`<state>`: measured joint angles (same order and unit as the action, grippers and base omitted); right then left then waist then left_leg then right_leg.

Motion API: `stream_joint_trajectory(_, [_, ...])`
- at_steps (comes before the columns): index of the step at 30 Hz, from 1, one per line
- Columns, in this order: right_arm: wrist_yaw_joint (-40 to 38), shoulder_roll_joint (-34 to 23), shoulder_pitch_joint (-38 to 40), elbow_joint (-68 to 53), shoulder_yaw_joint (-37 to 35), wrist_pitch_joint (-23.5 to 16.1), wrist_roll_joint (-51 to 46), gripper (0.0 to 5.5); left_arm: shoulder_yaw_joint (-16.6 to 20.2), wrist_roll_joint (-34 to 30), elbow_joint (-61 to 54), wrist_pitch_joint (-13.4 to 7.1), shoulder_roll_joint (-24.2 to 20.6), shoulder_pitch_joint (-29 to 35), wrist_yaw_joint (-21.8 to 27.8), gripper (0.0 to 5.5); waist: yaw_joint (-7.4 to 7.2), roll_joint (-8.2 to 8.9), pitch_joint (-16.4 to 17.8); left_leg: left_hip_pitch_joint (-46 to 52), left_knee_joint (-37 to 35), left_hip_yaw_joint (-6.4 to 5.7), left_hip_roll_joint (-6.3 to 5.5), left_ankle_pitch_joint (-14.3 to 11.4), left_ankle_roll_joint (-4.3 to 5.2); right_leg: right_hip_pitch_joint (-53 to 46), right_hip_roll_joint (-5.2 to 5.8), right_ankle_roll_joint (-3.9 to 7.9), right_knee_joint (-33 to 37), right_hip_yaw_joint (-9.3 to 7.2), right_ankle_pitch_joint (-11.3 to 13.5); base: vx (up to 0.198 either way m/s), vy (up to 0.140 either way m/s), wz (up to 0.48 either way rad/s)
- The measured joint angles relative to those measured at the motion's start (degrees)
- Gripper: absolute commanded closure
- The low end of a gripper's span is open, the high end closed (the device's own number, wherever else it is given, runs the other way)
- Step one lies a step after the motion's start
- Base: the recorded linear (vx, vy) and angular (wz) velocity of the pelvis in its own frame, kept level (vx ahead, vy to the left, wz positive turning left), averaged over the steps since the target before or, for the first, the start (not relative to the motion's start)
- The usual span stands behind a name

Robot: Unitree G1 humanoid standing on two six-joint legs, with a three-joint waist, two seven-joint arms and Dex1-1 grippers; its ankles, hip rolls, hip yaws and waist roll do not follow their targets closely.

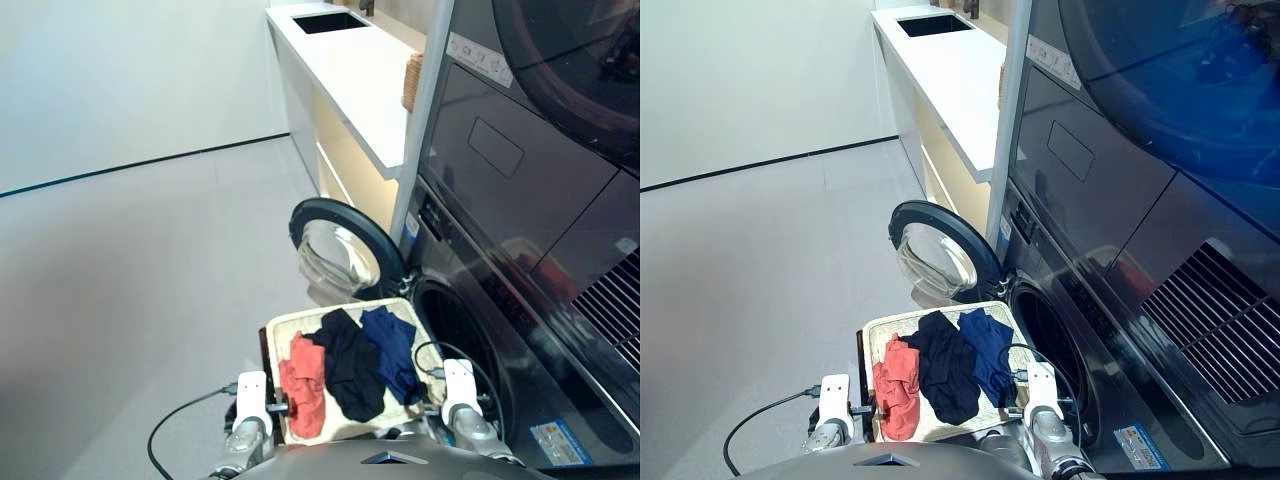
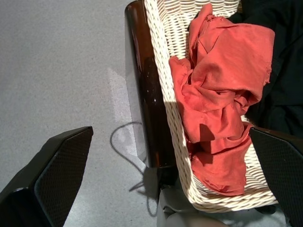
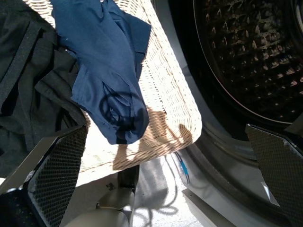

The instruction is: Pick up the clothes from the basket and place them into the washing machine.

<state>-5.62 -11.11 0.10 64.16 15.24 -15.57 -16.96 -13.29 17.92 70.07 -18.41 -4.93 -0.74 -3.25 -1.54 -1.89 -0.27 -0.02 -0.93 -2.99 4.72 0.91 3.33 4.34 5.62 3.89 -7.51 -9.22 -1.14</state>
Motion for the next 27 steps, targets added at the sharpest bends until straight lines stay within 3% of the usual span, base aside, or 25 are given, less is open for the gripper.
stream_joint_trajectory(22, [0.82,-0.06,0.00,-0.18,0.02,0.01,-0.28,0.00,-0.06,-0.53,0.03,0.02,-0.13,0.19,0.73,0.00,-0.07,-0.01,-0.01,-0.04,-0.32,0.02,0.09,-0.08,0.07,0.01,-0.04,-0.15,0.12,0.01,-0.09,0.000,0.000,0.000])
stream_joint_trajectory(27, [1.33,-0.14,0.00,-0.24,0.13,0.01,-0.27,0.00,-2.14,-3.88,-0.12,0.04,-0.58,0.28,0.50,0.00,-0.21,-0.04,-0.04,0.02,-0.64,0.09,0.13,-0.07,0.07,0.02,-0.05,-0.07,0.40,0.03,-0.03,0.000,0.000,0.000])
